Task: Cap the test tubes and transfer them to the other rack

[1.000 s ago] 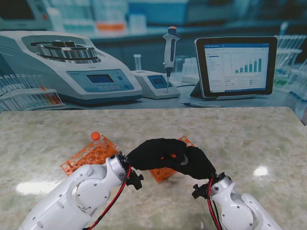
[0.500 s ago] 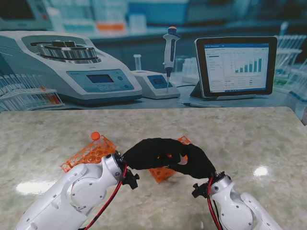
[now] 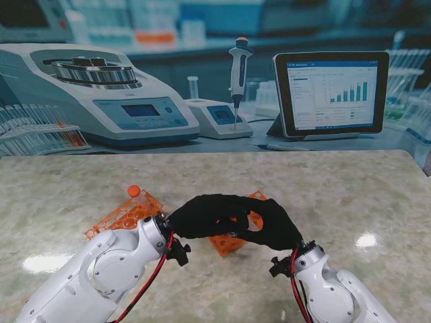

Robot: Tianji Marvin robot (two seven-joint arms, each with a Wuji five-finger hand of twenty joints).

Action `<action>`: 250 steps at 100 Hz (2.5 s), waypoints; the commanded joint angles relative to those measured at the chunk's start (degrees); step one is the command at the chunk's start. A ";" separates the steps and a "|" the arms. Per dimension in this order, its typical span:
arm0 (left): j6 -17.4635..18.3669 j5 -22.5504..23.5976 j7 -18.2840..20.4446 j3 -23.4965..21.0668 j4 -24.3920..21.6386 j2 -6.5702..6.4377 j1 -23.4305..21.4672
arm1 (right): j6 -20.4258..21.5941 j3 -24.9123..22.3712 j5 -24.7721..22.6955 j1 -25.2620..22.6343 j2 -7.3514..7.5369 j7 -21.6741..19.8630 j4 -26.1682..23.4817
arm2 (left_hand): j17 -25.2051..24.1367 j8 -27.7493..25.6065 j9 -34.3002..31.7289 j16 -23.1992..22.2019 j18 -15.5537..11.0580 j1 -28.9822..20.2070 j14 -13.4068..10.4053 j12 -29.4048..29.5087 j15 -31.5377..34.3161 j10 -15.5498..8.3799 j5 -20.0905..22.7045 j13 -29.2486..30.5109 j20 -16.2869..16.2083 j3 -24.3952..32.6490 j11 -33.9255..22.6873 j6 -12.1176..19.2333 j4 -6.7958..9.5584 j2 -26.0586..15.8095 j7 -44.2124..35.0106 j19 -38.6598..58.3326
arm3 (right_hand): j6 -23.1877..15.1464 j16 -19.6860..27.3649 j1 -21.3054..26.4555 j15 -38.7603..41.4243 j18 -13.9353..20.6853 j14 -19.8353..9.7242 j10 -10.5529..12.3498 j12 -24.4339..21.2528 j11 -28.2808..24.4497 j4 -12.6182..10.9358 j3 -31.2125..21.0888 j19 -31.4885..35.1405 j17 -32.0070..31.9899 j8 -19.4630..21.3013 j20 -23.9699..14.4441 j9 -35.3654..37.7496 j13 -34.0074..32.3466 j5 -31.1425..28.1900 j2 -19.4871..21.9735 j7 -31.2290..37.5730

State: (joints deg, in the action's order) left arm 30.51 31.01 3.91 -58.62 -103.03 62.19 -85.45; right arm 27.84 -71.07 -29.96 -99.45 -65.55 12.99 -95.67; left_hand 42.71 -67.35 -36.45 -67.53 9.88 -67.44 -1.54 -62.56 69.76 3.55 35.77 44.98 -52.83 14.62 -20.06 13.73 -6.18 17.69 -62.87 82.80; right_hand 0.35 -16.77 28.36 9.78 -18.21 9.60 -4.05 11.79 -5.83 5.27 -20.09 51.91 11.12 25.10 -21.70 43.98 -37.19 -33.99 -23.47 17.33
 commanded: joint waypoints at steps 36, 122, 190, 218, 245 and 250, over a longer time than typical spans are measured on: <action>-0.16 0.89 2.00 -3.15 -1.66 -0.86 -1.95 | -2.15 -1.12 0.68 -0.29 0.37 -2.33 -0.54 | 0.57 -3.83 -13.98 0.17 0.66 -6.53 -7.51 -2.72 1.02 -4.38 4.64 1.02 -1.60 17.93 -22.52 -2.41 3.61 -12.71 -9.56 -0.51 | -0.38 1.63 -2.97 -1.56 -1.44 0.46 -0.40 -0.99 0.25 -1.18 -1.39 -0.82 -1.54 -0.34 2.59 -1.24 1.36 1.22 4.87 -0.21; 0.32 4.19 3.47 -12.48 -2.21 -1.56 -7.47 | -6.23 -4.38 2.85 2.95 2.96 -16.27 -4.11 | -0.22 -3.88 -13.76 -0.03 1.32 -6.53 -7.00 -2.64 0.99 -4.37 4.68 0.72 -2.46 18.00 -22.63 -2.49 3.56 -12.70 -9.60 -0.94 | -3.47 0.04 -3.61 -0.28 -1.60 -1.24 0.73 1.99 -1.76 -1.09 -1.94 0.05 -1.81 2.31 2.41 1.78 -0.81 -1.99 5.55 2.33; 0.58 7.67 3.77 -19.61 -2.97 -1.82 -12.16 | -13.44 1.28 9.74 17.53 6.27 -36.40 -2.94 | -0.80 -3.73 -13.56 -0.28 1.78 -6.53 -6.69 -2.52 0.99 -4.18 4.70 0.64 -2.96 18.08 -22.76 -2.56 3.53 -12.67 -9.64 -0.85 | -3.79 -0.65 -2.97 -0.38 -1.79 -1.89 0.87 2.94 -1.60 -0.99 -1.22 0.09 -1.19 3.76 2.22 2.66 -1.99 -2.80 6.01 2.58; 0.37 8.37 3.87 -22.10 -3.54 -1.83 -13.67 | -15.47 4.67 10.91 22.19 6.31 -38.20 -0.99 | -0.98 -3.71 -13.48 -0.36 1.86 -6.53 -6.56 -2.47 0.97 -4.22 4.70 0.55 -3.03 18.09 -22.78 -2.58 3.52 -12.71 -9.71 -0.87 | -3.97 -0.62 -2.65 -0.59 -1.80 -2.28 0.86 2.99 -1.52 -1.01 -0.88 -0.17 -1.43 4.04 2.45 2.69 -1.92 -3.01 6.03 2.56; 0.35 9.24 3.57 -24.06 -3.42 -1.79 -14.77 | -16.48 5.74 11.35 24.47 6.32 -39.17 -0.58 | -1.26 -3.69 -13.46 -0.42 1.99 -6.53 -6.50 -2.43 0.92 -4.18 4.70 0.47 -3.12 18.12 -22.81 -2.58 3.52 -12.68 -9.72 -0.86 | -4.12 -0.39 -2.38 -0.81 -1.83 -2.58 0.83 2.92 -1.41 -1.03 -0.60 -0.25 -1.45 4.23 2.72 2.61 -1.94 -3.17 6.13 2.58; 0.39 9.36 3.49 -24.34 -3.37 -1.78 -14.88 | -16.65 5.72 11.42 24.62 6.38 -39.50 -0.70 | -1.44 -3.68 -13.43 -0.43 2.10 -6.53 -6.45 -2.42 0.91 -4.16 4.70 0.43 -3.13 18.10 -22.81 -2.58 3.51 -12.71 -9.73 -0.91 | -4.15 -0.36 -2.29 -0.84 -1.81 -2.60 0.99 2.91 -1.42 -1.04 -0.57 -0.29 -1.55 4.26 2.77 2.63 -1.91 -3.21 6.14 2.59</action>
State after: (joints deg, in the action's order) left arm 31.00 40.19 7.38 -82.63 -106.30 60.63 -99.94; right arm 11.65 -65.39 -18.71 -74.95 -59.04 -25.95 -96.07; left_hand 41.49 -67.97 -36.52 -67.52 10.86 -67.44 -1.56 -62.34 69.90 3.60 36.36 44.99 -52.88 14.64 -20.06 13.91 -6.18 17.69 -62.88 82.20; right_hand -2.15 -16.67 26.27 10.10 -19.13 8.44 -4.08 14.45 -7.51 5.25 -21.66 51.28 10.32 28.87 -20.14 45.84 -37.88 -36.31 -19.09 19.62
